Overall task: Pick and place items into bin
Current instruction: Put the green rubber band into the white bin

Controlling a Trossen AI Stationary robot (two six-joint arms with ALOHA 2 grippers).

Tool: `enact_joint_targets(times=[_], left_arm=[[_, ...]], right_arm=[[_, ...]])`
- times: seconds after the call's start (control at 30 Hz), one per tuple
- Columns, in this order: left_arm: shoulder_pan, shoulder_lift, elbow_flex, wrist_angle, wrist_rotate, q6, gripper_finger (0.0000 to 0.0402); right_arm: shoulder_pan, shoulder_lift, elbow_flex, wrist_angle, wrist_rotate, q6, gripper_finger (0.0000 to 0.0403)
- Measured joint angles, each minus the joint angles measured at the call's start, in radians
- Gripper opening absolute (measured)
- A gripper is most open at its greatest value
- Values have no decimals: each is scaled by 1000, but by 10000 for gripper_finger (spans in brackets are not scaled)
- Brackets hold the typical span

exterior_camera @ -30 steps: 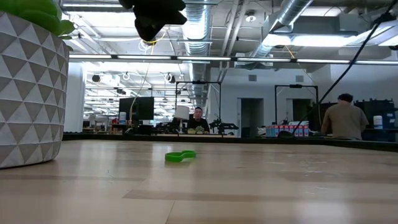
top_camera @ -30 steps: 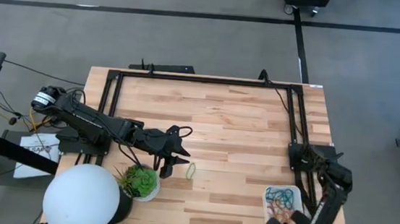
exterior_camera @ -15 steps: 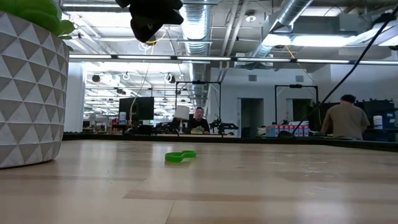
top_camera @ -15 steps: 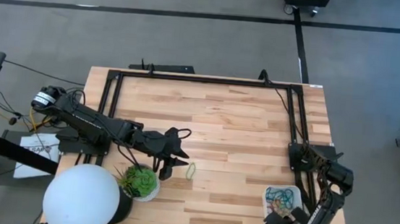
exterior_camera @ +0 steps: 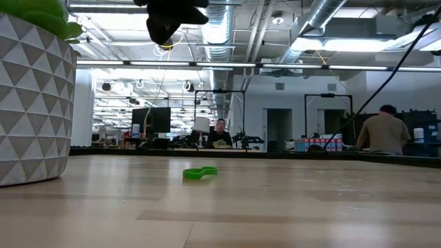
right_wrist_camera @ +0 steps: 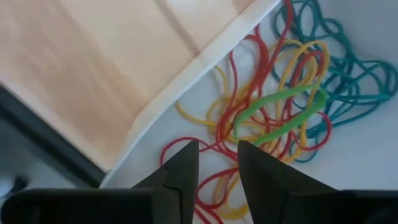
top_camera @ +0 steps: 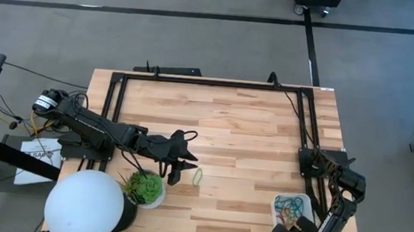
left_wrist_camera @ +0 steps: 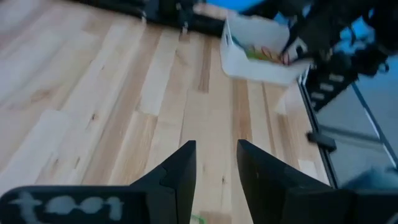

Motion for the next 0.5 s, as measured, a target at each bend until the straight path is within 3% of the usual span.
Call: enact_joint_targets(times=[0.17, 0.33, 0.4, 0.5], left_arm=[[0, 0, 0, 39, -43, 75, 104], [0, 0, 0, -44, -44, 98, 104], [0, 0, 0, -86, -64, 77, 104], [0, 11, 0, -120, -120, 6, 104]], right_arm=[[0, 0, 0, 15, 37, -99, 107], [-55, -16, 24, -244, 174, -30, 107], [-92, -70, 9, -203, 211, -60, 107], [-126, -171, 5, -153, 351, -84, 107]])
